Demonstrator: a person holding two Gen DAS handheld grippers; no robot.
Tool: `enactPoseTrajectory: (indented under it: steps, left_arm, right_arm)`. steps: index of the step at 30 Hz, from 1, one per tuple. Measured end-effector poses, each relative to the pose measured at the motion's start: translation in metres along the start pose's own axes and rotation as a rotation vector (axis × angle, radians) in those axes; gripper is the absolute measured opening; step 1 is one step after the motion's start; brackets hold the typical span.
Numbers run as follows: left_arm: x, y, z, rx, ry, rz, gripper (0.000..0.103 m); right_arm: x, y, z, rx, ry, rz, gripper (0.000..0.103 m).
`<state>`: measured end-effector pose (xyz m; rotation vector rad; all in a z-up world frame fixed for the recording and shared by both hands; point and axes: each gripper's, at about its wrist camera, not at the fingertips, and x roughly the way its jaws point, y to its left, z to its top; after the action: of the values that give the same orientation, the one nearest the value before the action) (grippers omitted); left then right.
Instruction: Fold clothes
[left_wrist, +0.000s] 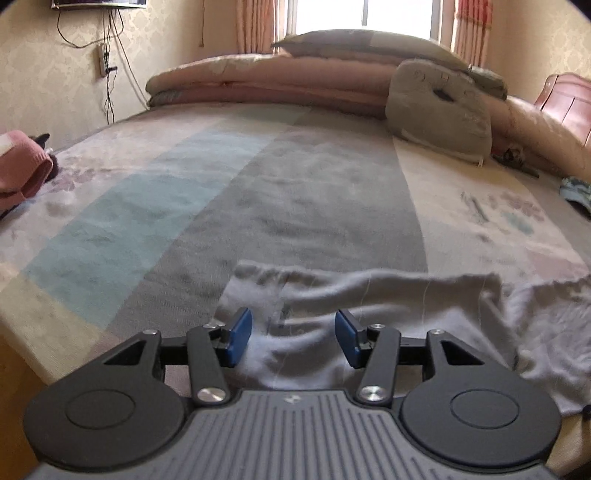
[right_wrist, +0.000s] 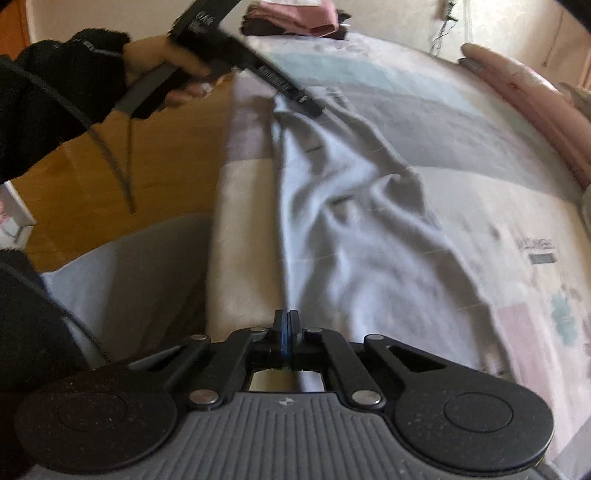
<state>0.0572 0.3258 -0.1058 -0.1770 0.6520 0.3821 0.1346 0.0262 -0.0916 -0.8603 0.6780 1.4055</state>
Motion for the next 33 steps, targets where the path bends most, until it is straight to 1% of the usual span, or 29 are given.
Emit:
enactPoseTrajectory:
  steps: [2, 3, 5, 6, 8, 11, 12, 14, 17, 19, 20, 21, 26, 29, 33]
  left_arm:
    - [-0.001, 0.002, 0.003, -0.001, -0.012, -0.013, 0.059]
    - [-0.001, 0.003, 0.005, -0.001, -0.013, -0.011, 0.059]
    - [0.001, 0.005, 0.009, -0.002, -0.001, 0.003, 0.059]
    - [0.002, 0.005, 0.011, -0.002, 0.005, 0.001, 0.059]
    - [0.004, 0.003, 0.014, 0.009, 0.027, -0.017, 0.06]
    - [0.004, -0.003, 0.016, 0.037, 0.057, -0.033, 0.063]
    - [0.004, -0.005, 0.016, 0.046, 0.065, -0.034, 0.065]
    - [0.003, -0.008, 0.015, 0.059, 0.074, -0.039, 0.067]
    - [0.003, -0.007, 0.012, 0.052, 0.083, -0.049, 0.068]
    - [0.004, -0.004, 0.01, 0.047, 0.088, -0.054, 0.068]
    - [0.005, -0.002, 0.009, 0.044, 0.09, -0.056, 0.069]
    - [0.006, -0.001, 0.008, 0.039, 0.095, -0.056, 0.07]
    - [0.012, 0.007, 0.003, 0.007, 0.107, -0.072, 0.071]
    - [0.012, 0.009, 0.002, -0.001, 0.101, -0.08, 0.072]
    - [0.014, 0.007, 0.0, 0.011, 0.104, -0.071, 0.073]
  right_arm:
    - [-0.001, 0.0, -0.003, 0.001, 0.012, 0.011, 0.001]
    - [-0.003, 0.0, -0.003, 0.001, 0.01, -0.001, 0.001]
    - [-0.007, 0.001, 0.008, -0.003, -0.034, -0.016, 0.002]
    - [-0.009, 0.002, 0.015, -0.006, -0.06, -0.021, 0.007]
    - [-0.008, 0.004, 0.029, -0.016, -0.105, -0.029, 0.01]
    - [0.01, 0.009, 0.057, -0.048, -0.152, -0.037, 0.016]
    - [0.019, 0.009, 0.064, -0.049, -0.155, -0.033, 0.016]
    - [0.037, 0.008, 0.074, -0.043, -0.145, -0.021, 0.016]
    - [0.055, 0.009, 0.083, -0.037, -0.127, -0.024, 0.017]
    - [0.063, 0.009, 0.086, -0.042, -0.118, -0.029, 0.016]
    - [0.064, 0.009, 0.087, -0.043, -0.119, -0.027, 0.008]
    - [0.064, 0.008, 0.087, -0.043, -0.12, -0.022, 0.003]
    - [0.061, 0.003, 0.084, -0.012, -0.115, 0.005, 0.002]
    - [0.056, 0.0, 0.082, 0.002, -0.117, 0.05, 0.002]
    - [0.054, 0.001, 0.081, -0.015, -0.1, 0.077, 0.002]
